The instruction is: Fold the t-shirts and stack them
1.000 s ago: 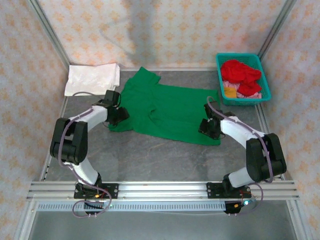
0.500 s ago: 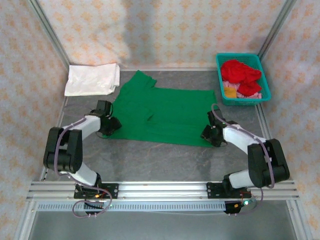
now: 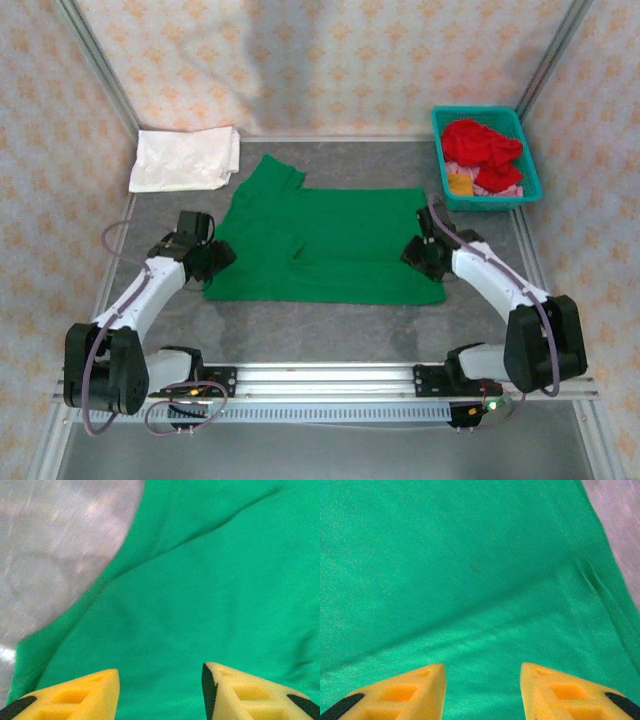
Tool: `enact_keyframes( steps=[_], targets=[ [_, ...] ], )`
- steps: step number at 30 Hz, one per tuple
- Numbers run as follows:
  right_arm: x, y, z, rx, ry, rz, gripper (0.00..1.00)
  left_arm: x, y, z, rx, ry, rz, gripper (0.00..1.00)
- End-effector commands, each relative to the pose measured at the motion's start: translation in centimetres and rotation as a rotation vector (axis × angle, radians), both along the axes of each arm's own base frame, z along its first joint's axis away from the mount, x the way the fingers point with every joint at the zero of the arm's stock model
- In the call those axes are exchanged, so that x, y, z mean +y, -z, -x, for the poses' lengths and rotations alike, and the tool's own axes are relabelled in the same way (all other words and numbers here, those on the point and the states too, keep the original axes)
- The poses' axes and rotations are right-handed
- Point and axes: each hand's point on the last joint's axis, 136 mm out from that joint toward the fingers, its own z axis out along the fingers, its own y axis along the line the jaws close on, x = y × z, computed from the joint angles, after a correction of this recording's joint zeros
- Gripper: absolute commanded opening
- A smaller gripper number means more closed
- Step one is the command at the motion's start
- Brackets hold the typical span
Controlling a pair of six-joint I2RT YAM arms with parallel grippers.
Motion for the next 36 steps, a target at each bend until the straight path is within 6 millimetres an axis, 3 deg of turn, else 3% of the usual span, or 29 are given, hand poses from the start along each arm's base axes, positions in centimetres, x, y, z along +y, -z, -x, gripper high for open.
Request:
enact_keyframes(
  steps=[1,5,9,12,17,26,29,32,36],
  targets=[
    [0.8,-1.2,-3.4,-0.039,-0.065,0.055,0.44,-0.5,-3.2,-4.4,-0.095,0.034,-0.033,0.48],
    [1.8,0.2,-6.8,-0.012,-0.070,0.071,0.44,-3.1,-2.8,-9.0,-0.111,0.133,-0.050,0.48],
    [2.5,1.8,-9.5,0.026,-0.074,0.089,0.45,-5.0,-0.2,-12.1,-0.065,0.183,-0.040,0.47],
    [2.7,2.7,-11.0,0.045,-0.083,0.116,0.46,-5.4,1.7,-13.4,-0.040,0.179,-0.027,0.47],
    [3.0,4.4,-11.7,0.097,-0.115,0.131,0.52,-4.9,4.9,-13.3,0.026,0.160,-0.033,0.47],
    [2.5,7.6,-11.1,0.159,-0.121,0.167,0.56,-4.0,8.3,-10.0,0.111,0.107,-0.038,0.46],
    [2.6,8.1,-11.1,0.170,-0.129,0.169,0.57,-3.6,8.3,-9.2,0.126,0.092,-0.051,0.46],
    [2.7,7.2,-11.6,0.152,-0.130,0.167,0.57,-3.0,6.6,-9.4,0.106,0.081,-0.085,0.46],
    [3.1,4.4,-12.7,0.088,-0.135,0.154,0.57,-2.5,1.6,-11.8,0.003,0.087,-0.138,0.47]
  ],
)
